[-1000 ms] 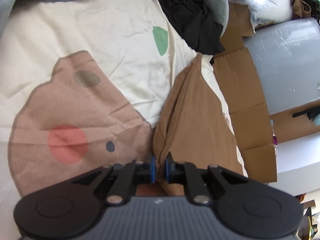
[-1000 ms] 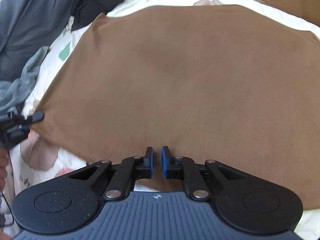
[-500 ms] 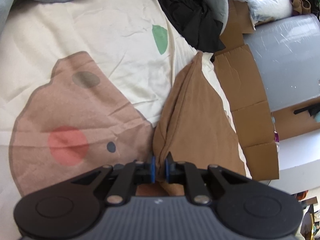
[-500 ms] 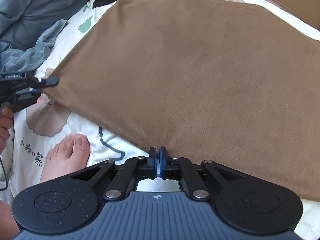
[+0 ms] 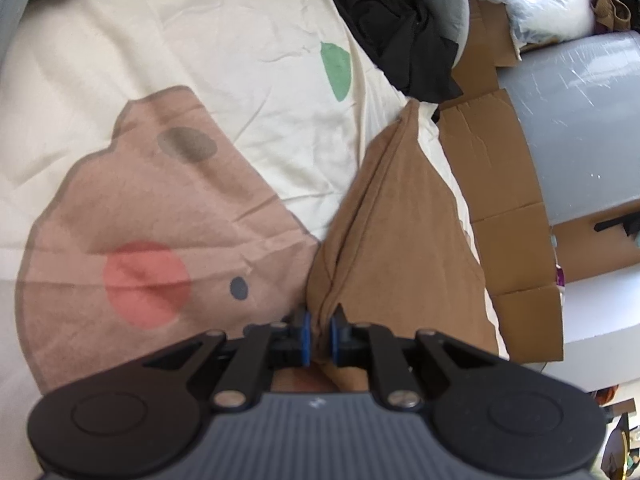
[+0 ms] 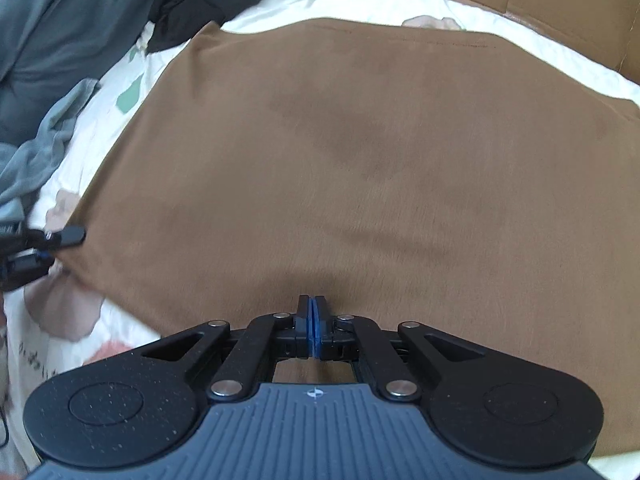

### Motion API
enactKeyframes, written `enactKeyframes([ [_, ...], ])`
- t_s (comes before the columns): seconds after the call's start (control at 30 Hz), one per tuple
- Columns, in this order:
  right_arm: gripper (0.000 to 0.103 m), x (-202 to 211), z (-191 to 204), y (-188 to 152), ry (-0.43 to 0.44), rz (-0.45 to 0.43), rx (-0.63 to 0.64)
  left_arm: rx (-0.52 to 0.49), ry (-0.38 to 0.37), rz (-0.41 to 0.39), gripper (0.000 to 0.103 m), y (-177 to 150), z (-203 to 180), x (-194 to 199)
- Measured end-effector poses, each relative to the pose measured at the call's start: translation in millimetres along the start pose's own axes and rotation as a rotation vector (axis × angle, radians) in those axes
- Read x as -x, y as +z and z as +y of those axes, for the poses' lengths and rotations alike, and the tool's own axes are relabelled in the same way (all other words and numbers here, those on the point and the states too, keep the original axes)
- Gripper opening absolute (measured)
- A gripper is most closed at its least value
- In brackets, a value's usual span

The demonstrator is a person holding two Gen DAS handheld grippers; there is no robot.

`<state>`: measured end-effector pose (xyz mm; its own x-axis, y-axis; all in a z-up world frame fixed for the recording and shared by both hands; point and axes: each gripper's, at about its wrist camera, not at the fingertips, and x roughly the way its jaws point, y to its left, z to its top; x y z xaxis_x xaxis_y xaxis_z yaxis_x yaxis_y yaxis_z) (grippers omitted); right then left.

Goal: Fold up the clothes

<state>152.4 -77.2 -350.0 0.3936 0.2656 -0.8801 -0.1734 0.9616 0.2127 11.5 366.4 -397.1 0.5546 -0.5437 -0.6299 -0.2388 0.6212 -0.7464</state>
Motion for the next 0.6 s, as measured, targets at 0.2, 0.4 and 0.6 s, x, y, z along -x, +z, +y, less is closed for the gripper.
enactKeyframes([
  [0.2, 0.005, -7, -5, 22, -0.055, 0.003, -0.013, 0.022, -0.012, -0.010, 0.011, -3, 6, -1],
  [0.4, 0.006, -20, -9, 43, -0.066, 0.008, 0.008, 0.025, -0.023, -0.015, 0.011, -4, 9, 1],
  [0.6, 0.005, -29, -12, 66, -0.090, -0.004, -0.026, 0.029, -0.025, -0.012, 0.011, -4, 10, 1],
])
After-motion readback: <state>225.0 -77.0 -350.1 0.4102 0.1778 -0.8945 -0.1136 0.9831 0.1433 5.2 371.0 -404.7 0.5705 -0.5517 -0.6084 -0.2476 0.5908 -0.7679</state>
